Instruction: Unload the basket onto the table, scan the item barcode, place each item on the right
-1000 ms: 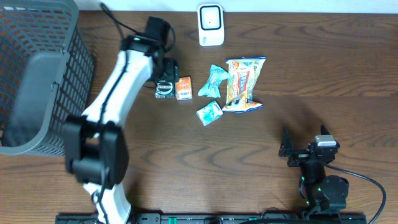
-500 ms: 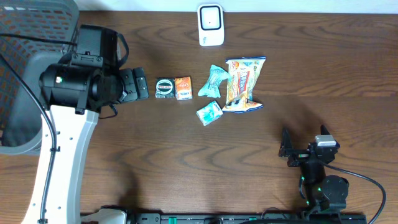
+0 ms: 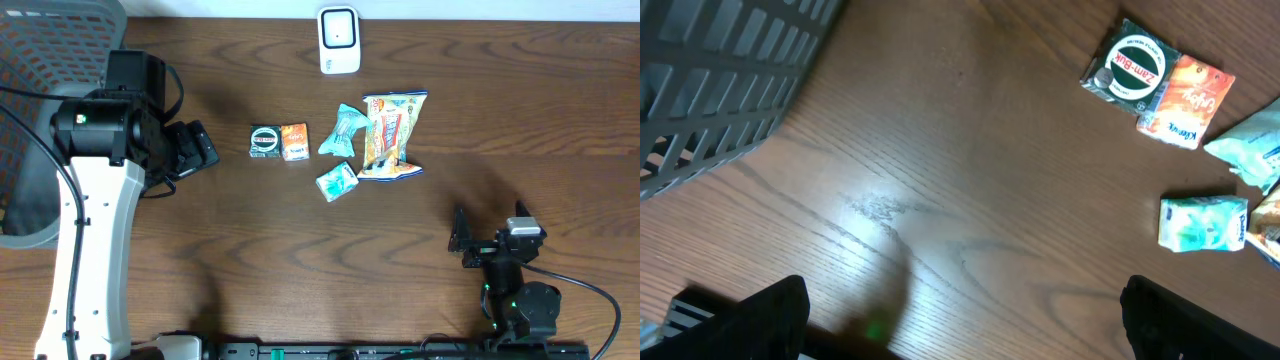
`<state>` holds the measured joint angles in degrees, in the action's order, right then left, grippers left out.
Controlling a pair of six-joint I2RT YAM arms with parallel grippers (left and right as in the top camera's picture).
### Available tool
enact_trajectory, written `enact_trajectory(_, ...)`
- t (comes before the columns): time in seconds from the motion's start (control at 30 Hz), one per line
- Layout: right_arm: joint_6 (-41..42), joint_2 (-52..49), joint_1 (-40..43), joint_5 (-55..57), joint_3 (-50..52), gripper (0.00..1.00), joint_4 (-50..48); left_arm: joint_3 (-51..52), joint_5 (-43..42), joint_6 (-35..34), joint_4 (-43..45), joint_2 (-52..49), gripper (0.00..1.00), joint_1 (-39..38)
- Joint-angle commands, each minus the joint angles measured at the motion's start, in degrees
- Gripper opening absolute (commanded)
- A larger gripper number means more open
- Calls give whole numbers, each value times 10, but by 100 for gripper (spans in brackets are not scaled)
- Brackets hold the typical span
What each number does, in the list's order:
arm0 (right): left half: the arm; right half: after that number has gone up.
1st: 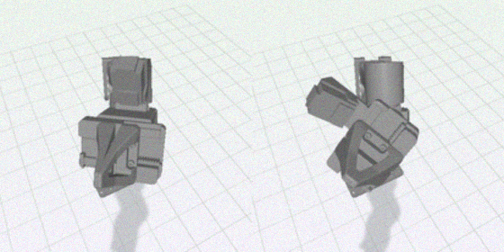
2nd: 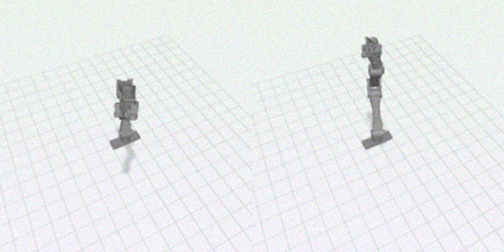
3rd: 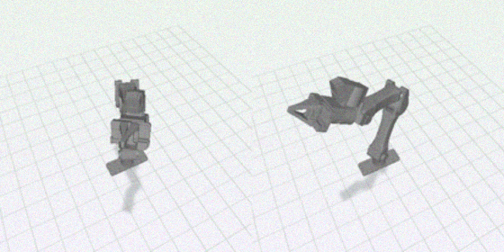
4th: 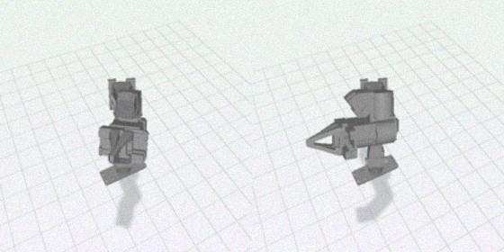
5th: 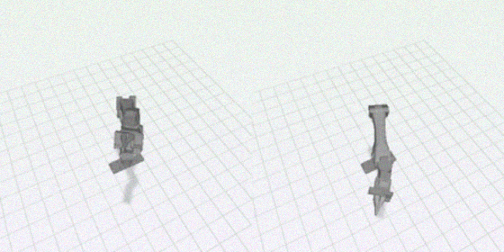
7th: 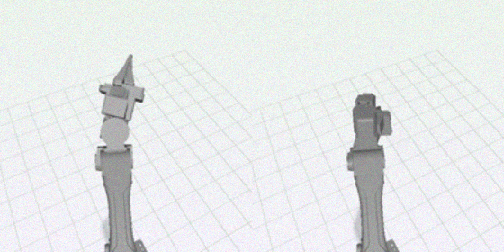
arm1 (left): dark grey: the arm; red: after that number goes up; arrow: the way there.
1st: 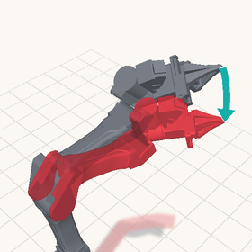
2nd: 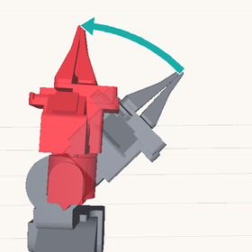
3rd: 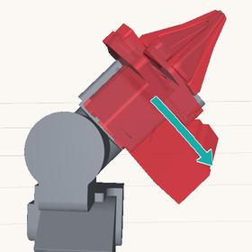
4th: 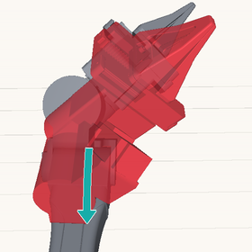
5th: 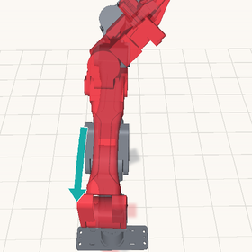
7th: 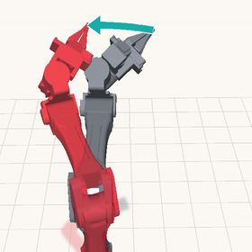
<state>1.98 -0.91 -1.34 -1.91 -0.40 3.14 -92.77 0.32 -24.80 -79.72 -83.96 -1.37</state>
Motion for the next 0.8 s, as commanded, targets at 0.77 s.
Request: enact_trajectory(0.77, 173, -26, 2, -130, -59, 99, -444, 4, 2, -15, -4, -4, 98, 0)
